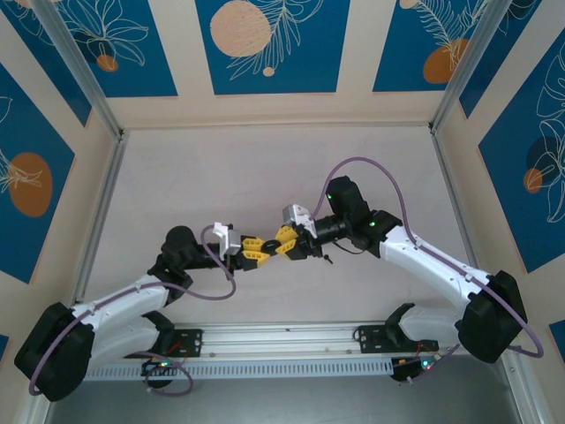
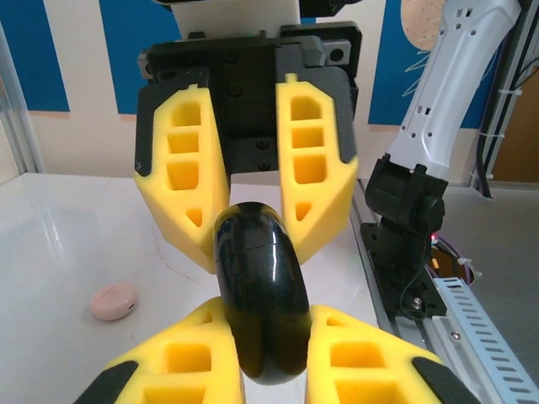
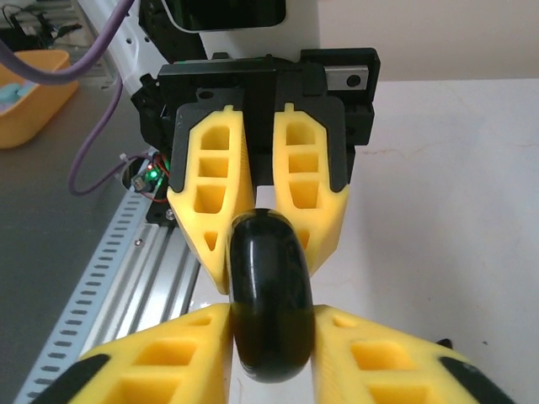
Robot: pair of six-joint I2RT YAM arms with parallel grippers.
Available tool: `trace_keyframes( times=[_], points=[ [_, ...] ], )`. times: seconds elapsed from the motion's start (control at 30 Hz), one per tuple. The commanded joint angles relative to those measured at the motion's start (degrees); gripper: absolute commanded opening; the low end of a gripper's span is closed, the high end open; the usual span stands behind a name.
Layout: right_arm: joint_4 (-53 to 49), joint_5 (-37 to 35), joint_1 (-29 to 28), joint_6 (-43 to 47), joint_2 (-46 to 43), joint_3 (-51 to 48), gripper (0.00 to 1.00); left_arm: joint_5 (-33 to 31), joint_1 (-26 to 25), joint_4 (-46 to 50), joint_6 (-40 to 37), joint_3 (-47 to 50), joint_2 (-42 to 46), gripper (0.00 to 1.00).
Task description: Insert wireless bluetooth earbuds into charging case
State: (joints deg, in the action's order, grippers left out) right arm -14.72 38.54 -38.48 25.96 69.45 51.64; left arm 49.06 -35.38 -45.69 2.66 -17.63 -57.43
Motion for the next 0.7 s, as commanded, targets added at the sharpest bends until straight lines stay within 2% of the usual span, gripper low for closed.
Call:
trace_keyframes(
  times=[0.0, 0.13, 0.3, 0.53, 0.67],
  points=[
    [-2.38, 2.3, -0.37, 2.04, 0.58, 2.26, 0.2, 1.22, -0.06, -0.8, -0.55, -1.62, 1.09, 0.1],
    [-4.2, 1.77, -0.41, 3.01, 0.41, 2.98, 0.13, 0.74, -0.15, -0.72, -0.63, -1.71, 1.09, 0.12],
    [-9.8, -2.39, -0.19, 6.25, -1.0, 4.28, 0.11, -1.44, -0.15, 1.58, -2.35, -1.7, 1.64, 0.41],
    [-24.38, -16.77, -1.83, 14.96, -1.52, 10.06, 0.11, -3.21, -0.24, 17.88, -12.28, -4.65, 4.71, 0.47],
    [-28.94, -21.42, -3.44, 18.15, -1.1, 13.01, 0.12, -3.62, -0.52, 23.3, -15.05, -6.5, 4.8, 0.47]
  ],
)
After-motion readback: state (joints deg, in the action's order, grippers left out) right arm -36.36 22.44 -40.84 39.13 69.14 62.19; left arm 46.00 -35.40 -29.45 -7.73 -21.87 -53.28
